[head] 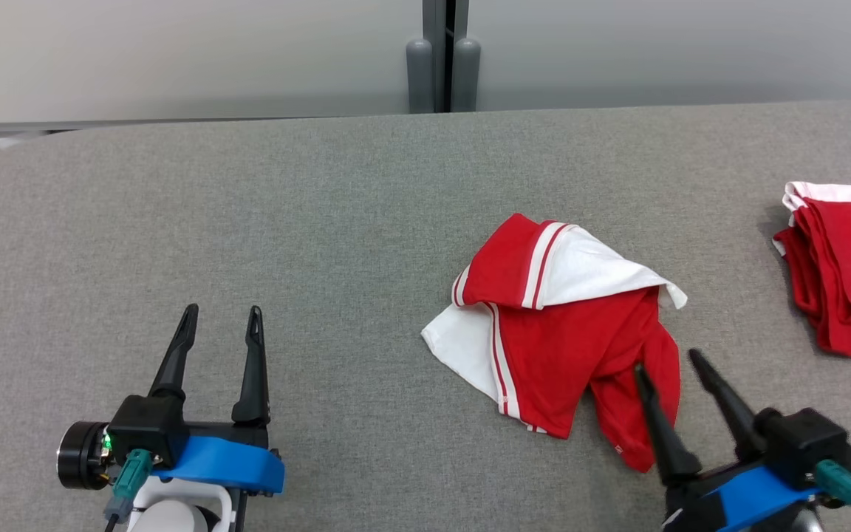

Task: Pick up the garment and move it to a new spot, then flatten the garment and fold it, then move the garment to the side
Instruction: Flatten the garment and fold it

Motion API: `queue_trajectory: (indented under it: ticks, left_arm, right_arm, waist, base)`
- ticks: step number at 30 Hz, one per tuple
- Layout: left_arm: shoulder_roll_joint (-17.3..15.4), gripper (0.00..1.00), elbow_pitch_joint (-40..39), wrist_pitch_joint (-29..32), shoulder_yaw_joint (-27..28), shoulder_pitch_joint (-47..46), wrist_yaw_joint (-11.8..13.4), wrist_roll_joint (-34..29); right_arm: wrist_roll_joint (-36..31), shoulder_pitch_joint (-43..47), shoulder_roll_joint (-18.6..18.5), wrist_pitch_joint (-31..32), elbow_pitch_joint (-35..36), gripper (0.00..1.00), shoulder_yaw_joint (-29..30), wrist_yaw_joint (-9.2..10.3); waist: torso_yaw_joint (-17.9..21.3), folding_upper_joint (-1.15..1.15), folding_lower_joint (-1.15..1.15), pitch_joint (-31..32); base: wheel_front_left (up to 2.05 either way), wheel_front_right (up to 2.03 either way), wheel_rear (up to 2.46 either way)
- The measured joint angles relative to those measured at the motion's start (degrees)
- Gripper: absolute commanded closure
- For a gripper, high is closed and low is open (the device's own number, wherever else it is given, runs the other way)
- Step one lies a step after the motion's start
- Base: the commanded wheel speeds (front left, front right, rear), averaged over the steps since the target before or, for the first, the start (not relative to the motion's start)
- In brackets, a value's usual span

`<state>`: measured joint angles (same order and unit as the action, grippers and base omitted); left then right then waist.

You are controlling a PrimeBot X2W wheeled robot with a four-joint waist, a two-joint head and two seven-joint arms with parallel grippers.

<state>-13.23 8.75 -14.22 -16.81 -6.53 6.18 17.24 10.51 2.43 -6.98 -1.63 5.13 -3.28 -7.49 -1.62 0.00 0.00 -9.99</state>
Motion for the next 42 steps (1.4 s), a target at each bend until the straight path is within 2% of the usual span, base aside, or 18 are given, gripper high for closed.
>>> queue_trajectory:
  ticks: [5, 10, 14, 17, 20, 23, 27, 36, 42]
  left_arm:
    - [0.35, 0.0, -0.03, -0.03, -0.45, -1.58, -0.02, -0.01]
    - [0.83, 0.0, 0.4, -0.19, -0.54, -2.89, -0.1, -0.01]
    - [1.25, 0.0, 1.04, -0.51, -0.74, -3.94, -0.21, -0.02]
    - [1.36, 0.0, 1.32, -0.52, -0.79, -4.28, -0.37, -0.02]
    - [1.57, 0.0, 1.7, -0.58, -0.77, -4.43, -0.51, -0.02]
    - [1.8, 0.0, 1.96, -0.6, -0.74, -4.45, -0.65, -0.02]
    - [1.96, 0.0, 2.25, -0.68, -0.41, -4.44, -0.64, -0.02]
    - [2.47, 0.0, 2.74, -0.77, -0.19, -4.28, -0.66, -0.16]
    - [2.99, 0.0, 3.14, -0.77, -0.14, -4.14, -0.96, -0.2]
  right_arm:
    - [1.52, -0.6, -0.83, 0.56, -6.32, 0.0, -9.01, 0.0]
    - [0.85, -5.03, -1.94, -0.36, -13.05, 0.0, -16.36, 0.0]
    - [0.23, -10.66, -2.46, -0.96, -20.63, 0.0, -20.13, 0.0]
    - [0.01, -12.49, -2.4, -0.67, -23.72, 0.02, -20.56, 0.0]
    - [-0.3, -14.82, -1.98, 0.48, -27.38, 1.0, -21.26, 0.0]
    - [0.29, -16.62, -1.76, 0.97, -29.55, 1.0, -21.62, 0.1]
    - [2.29, -17.75, -1.05, -0.56, -28.74, 1.0, -24.98, 0.09]
    - [7.45, -28.64, 0.82, -2.01, -16.74, 1.0, -39.91, 0.01]
    - [10.44, -40.39, 2.79, -5.08, -10.98, 1.0, -43.3, 0.01]
  waist:
    - [-0.64, 0.0, 0.0, -2.2]
    - [-1.32, 0.0, 0.01, -4.18]
    - [-1.94, 0.0, 0.01, -5.25]
    - [-2.21, 0.0, 0.0, -5.43]
    - [-2.58, 0.0, 0.0, -5.36]
    - [-2.89, 0.0, 0.0, -5.27]
    - [-2.96, 0.01, 0.0, -5.1]
    - [-1.64, 0.01, 0.0, -3.69]
    - [-1.51, 0.02, 0.0, -2.58]
  base:
    - [0.0, 0.0, 0.0]
    - [0.0, 0.0, 0.0]
    - [0.0, 0.0, 0.0]
    - [0.0, 0.0, 0.0]
    - [0.0, 0.0, 0.0]
    - [0.0, 0.0, 0.0]
    - [0.0, 0.0, 0.0]
    - [0.0, 0.0, 0.0]
    - [0.0, 0.0, 0.0]
